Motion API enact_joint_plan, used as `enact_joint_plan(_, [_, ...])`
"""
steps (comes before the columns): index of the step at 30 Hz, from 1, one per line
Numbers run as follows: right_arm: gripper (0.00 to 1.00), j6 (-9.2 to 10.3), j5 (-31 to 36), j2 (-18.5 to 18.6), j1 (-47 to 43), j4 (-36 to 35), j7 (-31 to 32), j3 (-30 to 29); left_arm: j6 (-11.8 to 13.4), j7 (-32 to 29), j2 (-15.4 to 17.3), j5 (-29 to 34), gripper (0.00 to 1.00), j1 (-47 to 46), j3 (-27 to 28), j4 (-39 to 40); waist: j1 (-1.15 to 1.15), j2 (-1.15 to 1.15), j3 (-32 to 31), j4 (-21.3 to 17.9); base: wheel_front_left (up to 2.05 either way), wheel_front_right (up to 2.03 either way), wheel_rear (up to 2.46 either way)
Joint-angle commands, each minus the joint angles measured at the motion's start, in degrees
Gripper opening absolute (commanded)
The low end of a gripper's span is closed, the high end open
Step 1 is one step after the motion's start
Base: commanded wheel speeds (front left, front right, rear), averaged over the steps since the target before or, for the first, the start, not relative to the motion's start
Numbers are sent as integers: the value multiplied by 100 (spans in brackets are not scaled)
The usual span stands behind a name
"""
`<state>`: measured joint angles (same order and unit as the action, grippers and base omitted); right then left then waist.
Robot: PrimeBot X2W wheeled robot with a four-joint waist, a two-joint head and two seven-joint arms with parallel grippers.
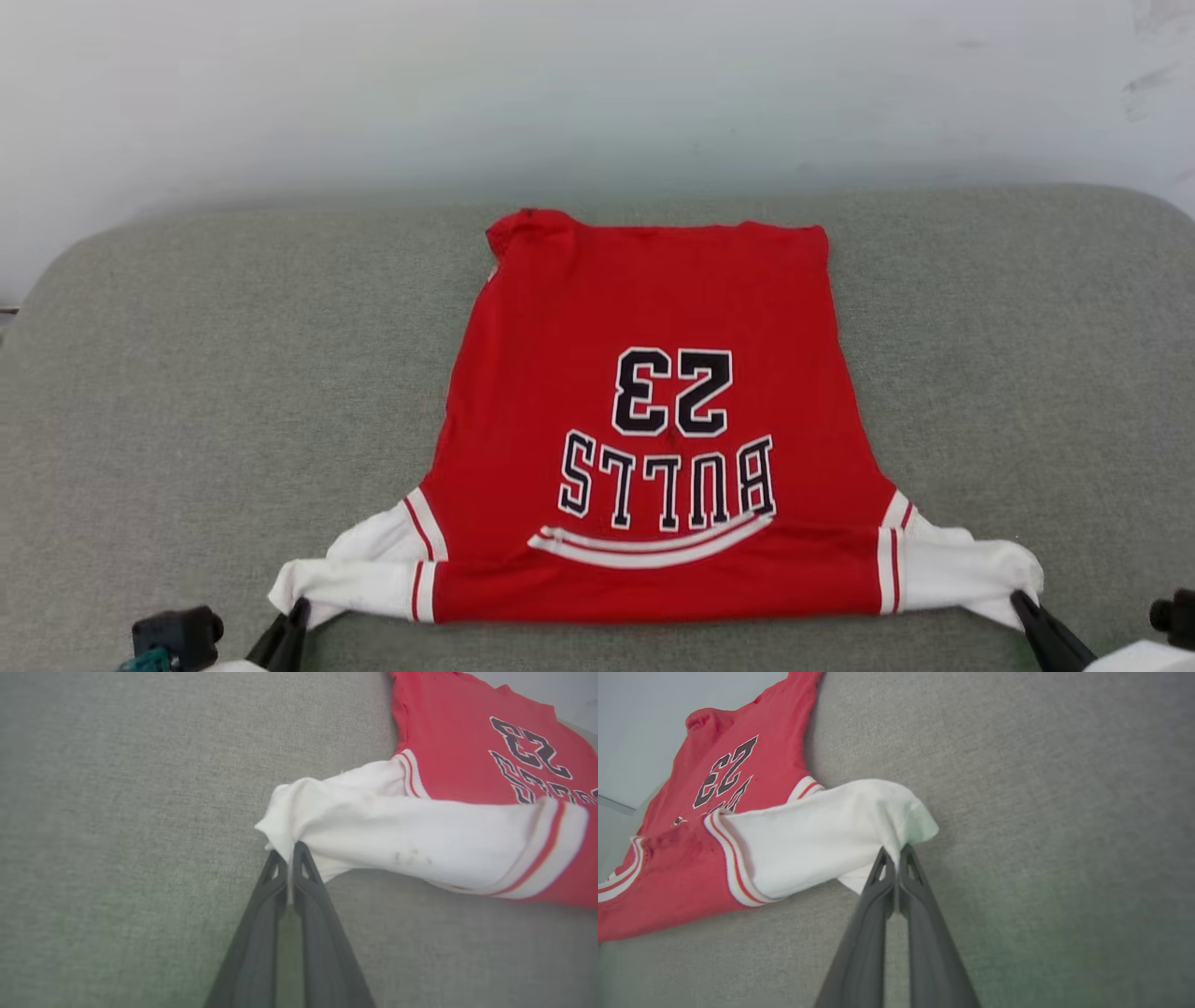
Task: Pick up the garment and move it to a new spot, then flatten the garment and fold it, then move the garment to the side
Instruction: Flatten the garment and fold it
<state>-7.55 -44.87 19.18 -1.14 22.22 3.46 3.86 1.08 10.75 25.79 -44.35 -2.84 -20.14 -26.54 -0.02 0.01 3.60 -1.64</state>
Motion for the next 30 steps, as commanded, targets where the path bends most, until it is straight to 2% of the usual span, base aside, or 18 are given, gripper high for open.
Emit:
enact_joint_plan(1, [0, 12, 124, -109, -341, -129, 57, -309, 107, -28, 80, -53, 0, 289, 24, 125, 2, -1, -148, 76, 0, 0, 0])
enact_joint_plan(6, [0, 12, 513, -495, -865, -491, 244, -810, 287, -13, 74, -73, 0, 744, 0, 463, 2, -1, -240, 135, 0, 0, 0])
enact_joint_plan(8, [3, 12, 674, -651, -971, -617, 307, -922, 341, 23, 50, -26, 0, 804, -20, 572, 2, -1, -240, 166, 0, 0, 0])
enact_joint_plan(10, [59, 11, 779, -780, -987, -747, 364, -994, 353, 37, -9, 20, 0, 804, -87, 671, 2, -1, -222, 214, 0, 0, 0])
enact_joint_plan(11, [59, 11, 829, -814, -981, -822, 395, -1017, 377, 51, -20, 66, 0, 763, -108, 731, 2, -1, -201, 244, 0, 0, 0])
enact_joint_plan(12, [100, 11, 948, -797, -946, -891, 408, -1022, 392, 49, -29, 92, 0, 705, -131, 786, 2, -1, -164, 276, 0, 0, 0])
enact_joint_plan(15, [100, 8, 953, -848, -768, -1023, 452, -1000, 399, 54, -44, 157, 0, 568, -179, 889, 2, -1, -75, 331, 0, 0, 0])
enact_joint_plan(20, [100, 8, 1163, -649, -30, -900, 540, -1104, 464, 76, -136, 376, 0, 283, -332, 1058, 2, -1, 90, 475, 0, 0, 0])
enact_joint_plan(30, [100, 9, 1101, 145, 2209, 575, 1300, -1127, 626, 93, -386, 691, 0, -313, -554, 1497, 2, -1, 712, 1065, 0, 0, 0])
